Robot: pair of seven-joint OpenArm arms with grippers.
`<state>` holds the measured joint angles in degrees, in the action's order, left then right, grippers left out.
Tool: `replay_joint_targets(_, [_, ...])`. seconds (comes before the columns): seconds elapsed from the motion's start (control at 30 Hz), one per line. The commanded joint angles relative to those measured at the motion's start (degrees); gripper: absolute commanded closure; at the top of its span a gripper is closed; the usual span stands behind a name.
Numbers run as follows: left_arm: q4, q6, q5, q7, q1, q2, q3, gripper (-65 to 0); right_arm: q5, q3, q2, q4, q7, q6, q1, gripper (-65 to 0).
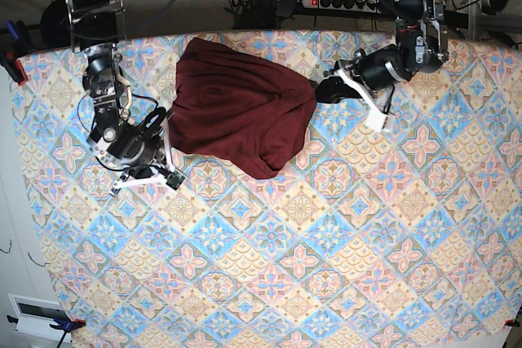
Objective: Layout the t-shirt on the table in an organized manner, then fold the t-shirt properly
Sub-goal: 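Grasp the shirt bundle's edges with both grippers and fold it over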
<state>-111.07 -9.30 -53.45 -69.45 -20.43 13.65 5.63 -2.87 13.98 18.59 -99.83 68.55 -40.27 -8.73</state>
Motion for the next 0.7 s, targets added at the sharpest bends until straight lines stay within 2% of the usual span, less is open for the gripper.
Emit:
replay_joint_targets(0.0, [-1.33,-0.06,-0.66,0.48,-0.28,0.28,-1.28,0.0,0.19,-0.22,0.53,0.18,-0.64,0.27,-2.04,-3.9])
replay_joint_targets(0.07, [-1.33,-0.06,-0.57,0.48,-0.89,0.28,-4.18,0.0,0.19,-0.04,0.53,2.82,-0.73,0.27,-3.71,-0.5])
replay_joint_targets(0.2, [-1.15,-0.06,-0.22,0.84,-1.25,0.20,-9.54,0.0,0.28,0.31,0.44,8.01,-1.96,0.27,-5.99,0.0])
replay_joint_targets(0.33, [-0.10,-0.06,7.08,1.01,-0.98,-1.65,-14.73,0.0,0.37,3.03,-2.63,14.51,-5.65,0.27,-6.43,0.0])
replay_joint_targets(0.47, [3.42,-0.06,13.67,1.01,0.78,-4.46,-18.24,0.0,0.37,6.99,-3.60,20.49,-7.76,0.27,-8.37,0.0])
replay_joint_targets(0.67, [9.84,-0.06,16.48,1.80,4.38,-5.61,-19.56,0.0,0.37,12.18,-3.60,26.73,-10.31,0.27,-8.89,0.0])
